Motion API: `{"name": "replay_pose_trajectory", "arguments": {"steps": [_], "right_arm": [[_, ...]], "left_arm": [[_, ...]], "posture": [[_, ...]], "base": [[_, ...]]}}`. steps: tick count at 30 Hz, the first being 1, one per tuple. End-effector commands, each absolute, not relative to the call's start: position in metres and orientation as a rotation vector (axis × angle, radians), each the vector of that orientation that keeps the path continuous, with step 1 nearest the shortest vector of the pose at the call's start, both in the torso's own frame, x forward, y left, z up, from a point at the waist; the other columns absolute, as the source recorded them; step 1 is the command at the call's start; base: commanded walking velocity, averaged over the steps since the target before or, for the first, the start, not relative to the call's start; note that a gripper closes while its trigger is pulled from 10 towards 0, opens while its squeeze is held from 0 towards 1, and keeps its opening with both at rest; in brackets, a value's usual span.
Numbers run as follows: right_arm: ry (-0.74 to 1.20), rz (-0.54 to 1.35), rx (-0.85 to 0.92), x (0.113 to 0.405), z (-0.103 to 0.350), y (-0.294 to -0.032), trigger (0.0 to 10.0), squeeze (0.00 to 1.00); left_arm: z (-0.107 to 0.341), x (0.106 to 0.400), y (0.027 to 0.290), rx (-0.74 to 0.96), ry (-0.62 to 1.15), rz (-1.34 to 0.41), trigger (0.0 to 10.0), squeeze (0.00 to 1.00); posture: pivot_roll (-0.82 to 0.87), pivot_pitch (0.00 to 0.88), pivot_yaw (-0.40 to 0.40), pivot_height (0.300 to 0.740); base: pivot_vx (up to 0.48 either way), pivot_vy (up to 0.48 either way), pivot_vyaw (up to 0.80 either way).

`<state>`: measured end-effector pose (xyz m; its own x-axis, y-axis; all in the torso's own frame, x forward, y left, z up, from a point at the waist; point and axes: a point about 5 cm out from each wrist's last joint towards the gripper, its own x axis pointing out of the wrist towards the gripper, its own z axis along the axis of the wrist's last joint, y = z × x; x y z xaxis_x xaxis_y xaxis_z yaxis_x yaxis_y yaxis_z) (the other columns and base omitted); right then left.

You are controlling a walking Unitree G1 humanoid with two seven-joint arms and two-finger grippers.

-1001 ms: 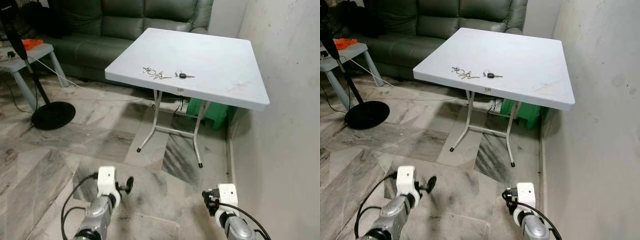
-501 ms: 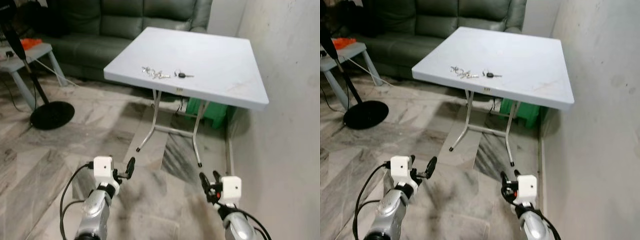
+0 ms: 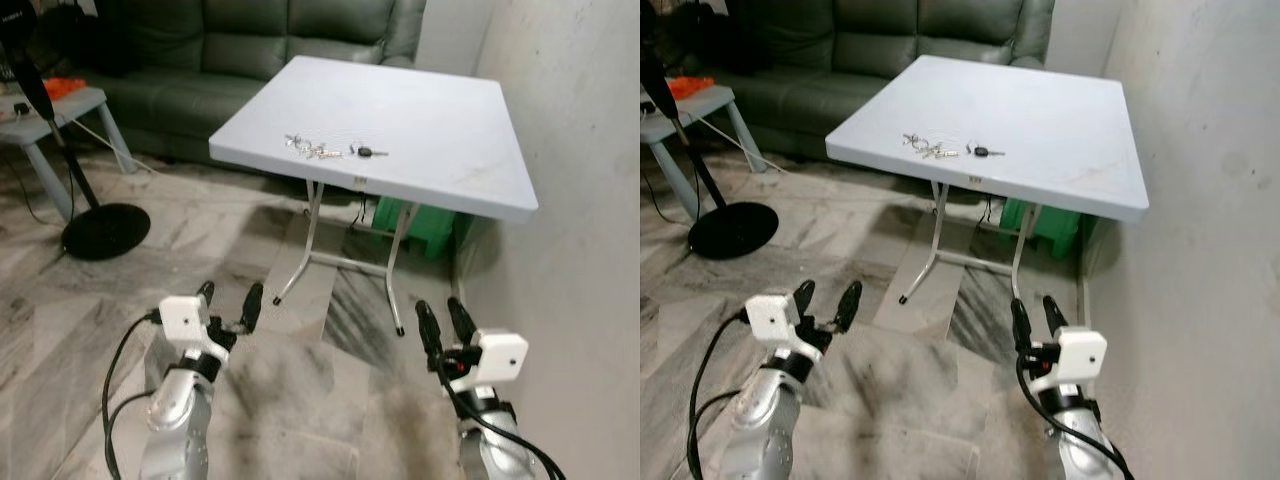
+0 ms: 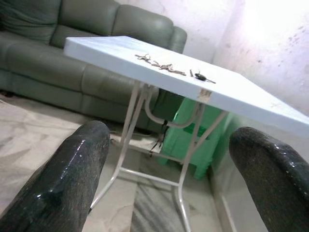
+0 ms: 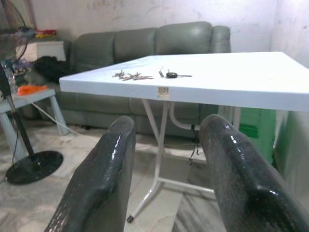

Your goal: Hang keys on a hook

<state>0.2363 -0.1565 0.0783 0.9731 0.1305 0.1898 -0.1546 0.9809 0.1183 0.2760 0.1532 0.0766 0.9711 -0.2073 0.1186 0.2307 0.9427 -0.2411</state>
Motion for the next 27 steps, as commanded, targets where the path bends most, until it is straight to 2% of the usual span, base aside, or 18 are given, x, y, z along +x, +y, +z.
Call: {"name": "replay_pose_trajectory", "arguments": {"steps": [1, 6, 27], "right_arm": [[-0.174, 0.146, 0.129, 0.236, 0.081, -0.158, 10.0, 0.0], [-0.186, 0.143, 0.118, 0.242, 0.092, -0.165, 10.0, 0.0], [-0.173, 0.173, 0.091, 0.25, 0.1, -0.167, 10.0, 0.0]], "left_arm": [[0.079, 0.275, 0.152, -0.26, -0.083, -0.228, 10.0, 0.0], [0.09, 0.278, 0.153, -0.241, -0.098, -0.246, 10.0, 0.0], [0.094, 0.28, 0.15, -0.242, -0.066, -0.273, 10.0, 0.0]], "posture": [[0.0, 0.006, -0.037, 0.74], [0.0, 0.0, -0.038, 0.74], [0.0, 0.0, -0.048, 0.74]], "base": [[0.262, 0.0, 0.0], [0.323, 0.0, 0.0], [0.48, 0.0, 0.0]]}}
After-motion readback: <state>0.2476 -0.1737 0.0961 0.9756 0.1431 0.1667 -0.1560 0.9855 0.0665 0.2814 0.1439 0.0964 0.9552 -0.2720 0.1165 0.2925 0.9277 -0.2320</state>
